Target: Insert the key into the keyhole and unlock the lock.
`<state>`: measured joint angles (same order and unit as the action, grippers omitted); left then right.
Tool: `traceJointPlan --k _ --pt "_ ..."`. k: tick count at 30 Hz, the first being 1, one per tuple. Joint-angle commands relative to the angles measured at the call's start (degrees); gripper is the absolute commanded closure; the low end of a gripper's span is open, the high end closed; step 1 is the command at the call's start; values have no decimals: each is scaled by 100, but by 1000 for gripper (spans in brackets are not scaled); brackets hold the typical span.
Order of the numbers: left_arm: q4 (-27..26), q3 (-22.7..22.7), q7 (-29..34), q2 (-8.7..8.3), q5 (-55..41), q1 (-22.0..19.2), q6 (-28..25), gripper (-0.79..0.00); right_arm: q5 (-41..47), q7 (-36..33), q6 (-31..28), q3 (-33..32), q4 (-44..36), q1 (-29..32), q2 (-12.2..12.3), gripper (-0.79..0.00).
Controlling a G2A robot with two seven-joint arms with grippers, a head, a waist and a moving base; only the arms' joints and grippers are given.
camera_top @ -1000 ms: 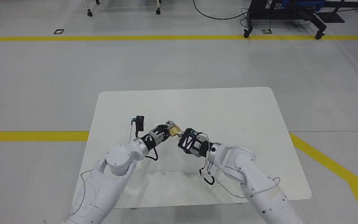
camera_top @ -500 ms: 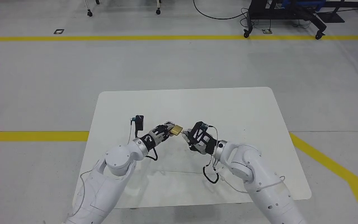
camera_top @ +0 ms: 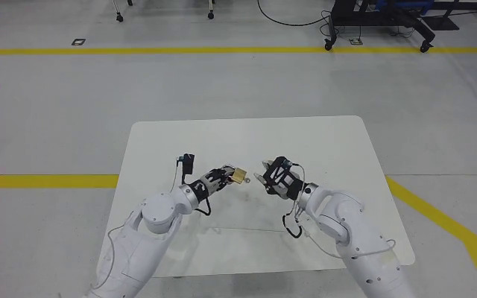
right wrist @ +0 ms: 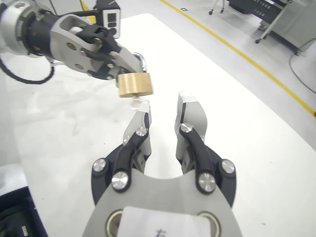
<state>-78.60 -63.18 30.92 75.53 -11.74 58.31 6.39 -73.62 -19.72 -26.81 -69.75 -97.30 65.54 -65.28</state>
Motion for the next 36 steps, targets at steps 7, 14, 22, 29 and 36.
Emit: traceJointPlan --k 7,14,22,29,36 --pt "220 719 544 -20 1669 -346 501 0 -156 32 116 -635 -351 253 96 -785" --pt "455 1291 760 30 2733 -602 790 -785 -156 32 116 -635 -351 253 96 -785" --pt "408 789 977 -17 2097 -562 611 -785 -156 32 116 -635 -351 253 96 -785" --pt "-482 -351 -1008 -144 1746 167 -210 -785 -156 32 116 -635 -351 253 96 -785" --pt "-1249 -996 -2673 -285 3266 979 -813 -785 274 591 806 -1481 -188 418 133 -785"
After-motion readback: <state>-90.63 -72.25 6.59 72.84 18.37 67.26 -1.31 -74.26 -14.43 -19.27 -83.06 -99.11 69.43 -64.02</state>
